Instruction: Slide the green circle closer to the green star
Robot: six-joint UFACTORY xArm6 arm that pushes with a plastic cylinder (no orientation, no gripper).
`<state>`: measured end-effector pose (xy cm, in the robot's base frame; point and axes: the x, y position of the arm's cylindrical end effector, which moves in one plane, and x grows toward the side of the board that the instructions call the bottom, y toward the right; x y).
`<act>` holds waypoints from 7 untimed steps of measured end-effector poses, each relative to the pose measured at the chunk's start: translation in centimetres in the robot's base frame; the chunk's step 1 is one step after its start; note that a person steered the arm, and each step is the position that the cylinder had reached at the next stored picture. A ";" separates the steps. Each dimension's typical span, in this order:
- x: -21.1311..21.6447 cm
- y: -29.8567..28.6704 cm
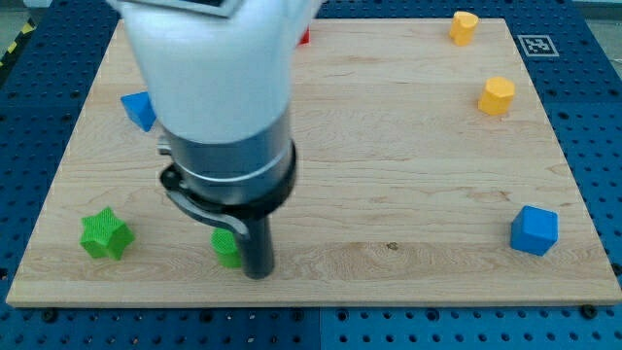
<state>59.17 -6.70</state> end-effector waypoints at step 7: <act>-4.2 -7.1</act>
